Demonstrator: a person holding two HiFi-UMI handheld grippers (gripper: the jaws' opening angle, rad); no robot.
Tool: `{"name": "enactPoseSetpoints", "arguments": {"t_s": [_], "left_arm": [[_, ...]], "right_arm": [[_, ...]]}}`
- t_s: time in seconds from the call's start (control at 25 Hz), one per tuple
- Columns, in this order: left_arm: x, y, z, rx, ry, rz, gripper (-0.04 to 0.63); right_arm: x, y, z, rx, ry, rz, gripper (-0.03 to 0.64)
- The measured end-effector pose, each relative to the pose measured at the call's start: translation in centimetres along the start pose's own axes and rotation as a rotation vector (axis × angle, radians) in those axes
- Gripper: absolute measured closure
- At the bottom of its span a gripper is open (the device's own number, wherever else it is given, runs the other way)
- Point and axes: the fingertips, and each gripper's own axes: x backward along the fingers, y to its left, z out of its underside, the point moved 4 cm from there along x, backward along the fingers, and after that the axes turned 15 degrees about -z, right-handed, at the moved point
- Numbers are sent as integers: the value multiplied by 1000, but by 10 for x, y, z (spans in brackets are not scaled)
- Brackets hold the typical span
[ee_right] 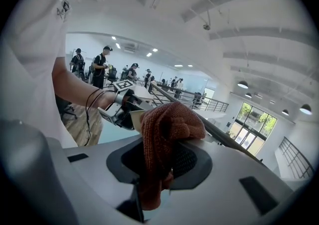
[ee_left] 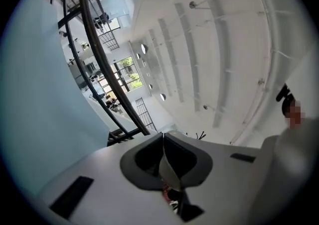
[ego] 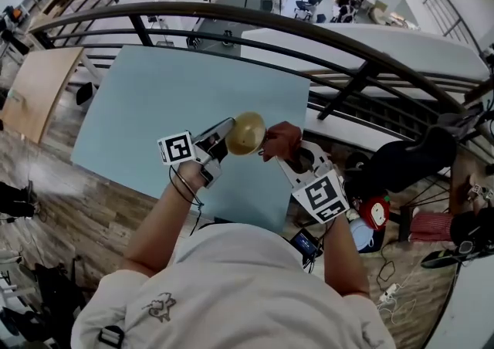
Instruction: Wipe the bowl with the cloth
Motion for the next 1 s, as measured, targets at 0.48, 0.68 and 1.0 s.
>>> {"name": "enactPoseSetpoints", "arguments": {"t_s": [0.48,0.68,1.0], "left_arm": [[-33,-33,66,208,3,147,577],[-38,-35,83,239,2,158,577],[-54,-59,97,214,4,214,577]], "right_arm": [[50,-2,-7,119,-145,-125,503],[60,-14,-7,138,-177,-152,502],[72,-58,-6,58,-274,-150,503]]}}
